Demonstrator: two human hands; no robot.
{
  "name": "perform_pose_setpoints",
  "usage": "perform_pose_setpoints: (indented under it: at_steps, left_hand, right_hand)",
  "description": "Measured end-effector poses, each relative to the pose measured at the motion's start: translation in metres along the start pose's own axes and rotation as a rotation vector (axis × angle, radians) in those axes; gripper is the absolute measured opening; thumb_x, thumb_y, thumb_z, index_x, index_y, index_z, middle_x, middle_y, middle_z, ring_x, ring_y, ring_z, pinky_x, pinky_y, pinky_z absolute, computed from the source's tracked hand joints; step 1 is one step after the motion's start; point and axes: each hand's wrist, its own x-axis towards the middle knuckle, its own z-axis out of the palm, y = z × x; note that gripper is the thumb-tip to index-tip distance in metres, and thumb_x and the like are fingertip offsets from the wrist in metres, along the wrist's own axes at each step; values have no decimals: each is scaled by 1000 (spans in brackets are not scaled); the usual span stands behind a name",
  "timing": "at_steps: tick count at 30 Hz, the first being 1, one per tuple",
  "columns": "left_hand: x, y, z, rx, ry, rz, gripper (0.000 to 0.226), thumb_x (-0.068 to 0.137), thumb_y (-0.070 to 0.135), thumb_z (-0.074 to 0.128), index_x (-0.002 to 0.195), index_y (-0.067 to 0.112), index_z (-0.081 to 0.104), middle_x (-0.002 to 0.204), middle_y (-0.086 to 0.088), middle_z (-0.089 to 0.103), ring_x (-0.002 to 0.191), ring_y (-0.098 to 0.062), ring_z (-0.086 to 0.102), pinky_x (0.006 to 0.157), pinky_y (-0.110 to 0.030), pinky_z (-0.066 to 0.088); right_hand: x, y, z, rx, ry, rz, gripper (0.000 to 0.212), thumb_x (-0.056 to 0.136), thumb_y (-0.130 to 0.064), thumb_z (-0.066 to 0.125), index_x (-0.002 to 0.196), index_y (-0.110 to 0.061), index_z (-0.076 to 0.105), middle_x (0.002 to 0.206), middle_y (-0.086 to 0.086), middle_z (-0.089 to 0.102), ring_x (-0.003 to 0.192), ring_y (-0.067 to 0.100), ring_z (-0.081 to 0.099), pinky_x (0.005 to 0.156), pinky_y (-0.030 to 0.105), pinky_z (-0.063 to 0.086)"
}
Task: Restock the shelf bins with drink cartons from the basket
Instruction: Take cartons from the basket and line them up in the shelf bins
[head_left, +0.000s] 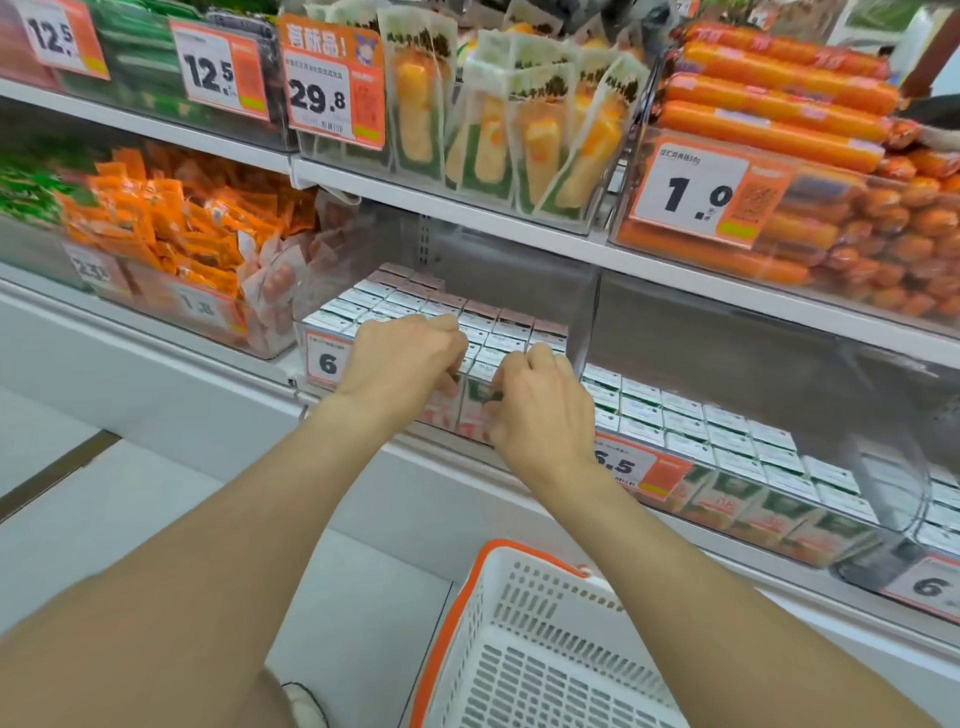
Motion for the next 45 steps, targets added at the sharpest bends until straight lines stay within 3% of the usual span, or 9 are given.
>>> perform_pose_setpoints:
  at_steps: [9, 13, 16, 22, 27, 33, 38, 42, 45]
  left_hand:
    - [5, 3, 9, 42, -33, -12, 20, 85, 28, 84, 88, 26, 64, 90, 6, 56, 88, -24, 64, 56, -33, 28]
    - [8, 2, 11, 2, -28, -45, 22, 84, 25, 83, 99, 26, 68, 99, 3, 52, 100, -26, 57, 74, -38, 38]
    - [8, -7, 14, -96, -27, -80, 59, 78, 51, 84, 122, 22, 57, 114, -3, 45, 110, -29, 48, 93, -44, 40]
    - [7, -15, 29, -78, -175, -102, 116, 75, 85, 63, 157, 13, 23, 155, -13, 32, 148, -37, 27, 124, -59, 19]
    - [10, -16, 37, -116, -269, -14, 109, 90, 80, 47, 166, 14, 5, 174, -8, 5, 161, -32, -1, 128, -61, 1]
    - [10, -14, 47, 18, -242, 99, 94, 100, 71, 35, 167, 14, 3, 175, -10, 5, 162, -33, 1, 127, -64, 5]
    - [12, -14, 45, 21, -243, 94, 98, 97, 76, 31, 166, 12, 5, 174, -11, 8, 162, -31, 3, 127, -64, 3]
    - [12, -20, 42, -70, -277, 1, 110, 86, 88, 37, 164, 13, 13, 172, -11, 12, 160, -31, 4, 127, -63, -1]
    - [12, -25, 41, -103, -278, -25, 115, 83, 92, 42, 164, 15, 15, 172, -11, 12, 160, -31, 3, 127, -64, -2]
  right_hand:
    - [6, 0, 12, -20, -61, -26, 27, 87, -14, 71, 112, -16, 60, 110, 6, 55, 100, 29, 56, 66, 35, 33]
    - [11, -6, 3, 32, -3, -34, 22, 93, -34, 55, 102, -15, 63, 98, 7, 63, 91, 31, 61, 62, 34, 35]
    - [42, -10, -3, 34, 27, 17, 28, 92, -26, 52, 114, -10, 61, 110, 13, 66, 105, 36, 59, 74, 40, 43]
    - [133, 8, 30, -21, -286, 238, 49, 95, -25, 50, 139, -5, 49, 143, 24, 48, 133, 44, 43, 111, 49, 38]
    - [164, 20, 57, 32, -528, 314, 51, 97, -38, 33, 140, -17, 52, 151, 16, 50, 136, 41, 48, 117, 54, 34]
    - [179, 18, 50, 98, -696, 301, 40, 103, -29, 38, 131, -13, 61, 128, 10, 60, 111, 32, 59, 97, 38, 48]
    - [168, 15, 59, 80, -590, 359, 50, 98, -38, 30, 134, -19, 59, 139, 8, 60, 127, 36, 57, 112, 52, 41]
    - [172, 14, 59, 90, -597, 364, 52, 84, -43, 32, 122, -21, 60, 135, 10, 63, 118, 38, 61, 109, 54, 43]
    - [179, 10, 62, 9, -465, 381, 49, 96, -43, 35, 130, -16, 59, 138, 14, 60, 131, 39, 53, 119, 59, 25]
